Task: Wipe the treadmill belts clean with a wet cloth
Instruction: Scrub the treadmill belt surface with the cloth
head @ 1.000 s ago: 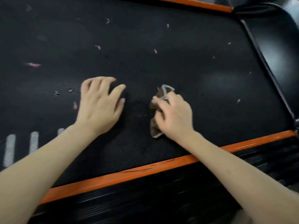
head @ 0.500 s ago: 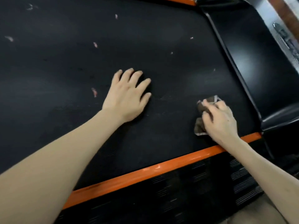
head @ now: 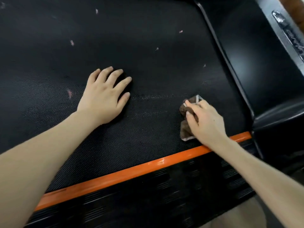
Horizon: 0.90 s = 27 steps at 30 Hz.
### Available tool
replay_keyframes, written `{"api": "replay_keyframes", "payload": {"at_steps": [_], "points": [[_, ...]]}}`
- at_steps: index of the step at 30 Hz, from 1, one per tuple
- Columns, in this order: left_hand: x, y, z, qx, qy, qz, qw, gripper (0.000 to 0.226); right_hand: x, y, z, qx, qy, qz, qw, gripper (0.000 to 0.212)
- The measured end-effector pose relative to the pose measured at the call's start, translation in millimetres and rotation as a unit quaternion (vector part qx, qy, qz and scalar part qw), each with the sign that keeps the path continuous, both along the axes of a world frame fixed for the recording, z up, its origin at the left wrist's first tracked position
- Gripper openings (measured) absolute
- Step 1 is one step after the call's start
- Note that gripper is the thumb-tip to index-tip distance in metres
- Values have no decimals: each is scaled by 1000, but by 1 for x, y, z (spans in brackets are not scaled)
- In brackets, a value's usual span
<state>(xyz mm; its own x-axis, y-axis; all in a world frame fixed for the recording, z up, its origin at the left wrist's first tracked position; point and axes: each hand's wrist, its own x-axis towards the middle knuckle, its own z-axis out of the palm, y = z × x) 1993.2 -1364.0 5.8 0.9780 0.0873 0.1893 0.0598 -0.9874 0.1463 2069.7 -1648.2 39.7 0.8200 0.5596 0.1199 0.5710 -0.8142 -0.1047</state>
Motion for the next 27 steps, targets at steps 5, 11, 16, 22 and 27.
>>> {"api": "replay_keyframes", "payload": {"at_steps": [5, 11, 16, 22, 27], "points": [[1, 2, -1, 2, -6, 3, 1000, 55, 106, -57, 11, -93, -49, -201, 974, 34], [1, 1, 1, -5, -2, 2, 1000, 54, 46, -59, 0, -50, -30, -112, 992, 45], [4, -2, 8, -20, -6, 10, 1000, 55, 85, -54, -5, -10, -106, -69, 992, 46], [48, -14, 22, -8, -10, 24, 1000, 55, 135, -31, -7, 28, -129, -158, 979, 32], [84, -19, 12, -7, 50, 71, 996, 54, 118, -41, -6, 19, -108, -112, 988, 62]]}}
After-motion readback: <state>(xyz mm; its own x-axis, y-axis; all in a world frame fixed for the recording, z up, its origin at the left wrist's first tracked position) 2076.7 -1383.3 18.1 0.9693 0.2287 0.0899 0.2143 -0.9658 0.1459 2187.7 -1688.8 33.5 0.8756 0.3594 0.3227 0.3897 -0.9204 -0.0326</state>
